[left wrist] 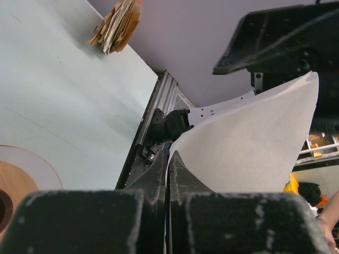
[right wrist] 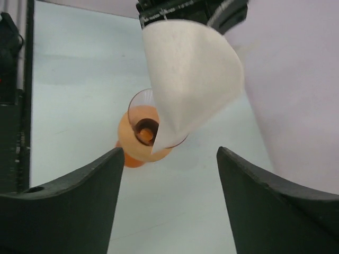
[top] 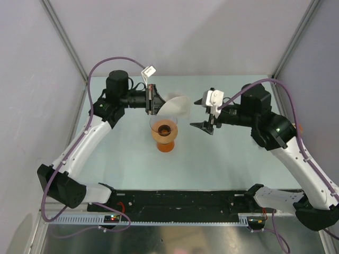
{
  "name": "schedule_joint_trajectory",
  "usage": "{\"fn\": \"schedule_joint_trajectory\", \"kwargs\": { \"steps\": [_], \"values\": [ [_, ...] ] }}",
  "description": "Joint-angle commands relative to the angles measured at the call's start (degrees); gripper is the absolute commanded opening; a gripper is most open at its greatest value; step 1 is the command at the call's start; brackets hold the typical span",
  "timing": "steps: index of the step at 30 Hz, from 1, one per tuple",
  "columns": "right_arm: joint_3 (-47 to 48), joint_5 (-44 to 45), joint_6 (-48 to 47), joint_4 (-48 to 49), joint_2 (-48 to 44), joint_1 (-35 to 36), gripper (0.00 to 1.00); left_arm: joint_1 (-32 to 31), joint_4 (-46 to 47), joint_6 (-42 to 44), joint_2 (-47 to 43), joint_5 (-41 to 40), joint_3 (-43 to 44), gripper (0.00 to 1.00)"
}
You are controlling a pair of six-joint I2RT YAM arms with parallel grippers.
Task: Place the coffee filter in the dripper
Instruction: Place the coffee filter in the coffee dripper.
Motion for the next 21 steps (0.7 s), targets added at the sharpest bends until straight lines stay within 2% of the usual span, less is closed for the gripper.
{"fn": "schedule_joint_trajectory", "kwargs": {
  "steps": [1, 5, 8, 11, 17, 21],
  "values": [
    [0.6, -9.0, 8.9, -1.8, -1.5, -3.7, 0.72, 0.3, 3.0, 2.1, -3.0, 2.2, 0.4, 0.0],
    [0.3, -12.2, 13.7, 0.2, -0.2, -5.4, 0.66, 0.3, 4.3, 2.4, -3.0, 2.6, 0.7, 0.0],
    [0.3, -13.8, 14.8, 1.3, 0.6, -5.7, 0.58, 0.2, 5.1, 2.3, -3.1, 2.5, 0.9, 0.0],
    [0.3, -14.6, 15.4, 2.7, 1.5, -5.5, 0.56, 0.1, 5.8, 2.3, -3.4, 2.1, 0.9, 0.0],
    [0.5, -12.0, 14.3, 4.1, 3.3, -4.0, 0.53, -0.5, 7.4, 2.3, -4.2, 1.9, 0.2, 0.0],
    [0.6, -8.8, 12.8, 4.4, 4.2, -3.2, 0.44, -0.8, 9.6, 1.4, -4.8, 2.0, -0.8, 0.0]
  ]
}}
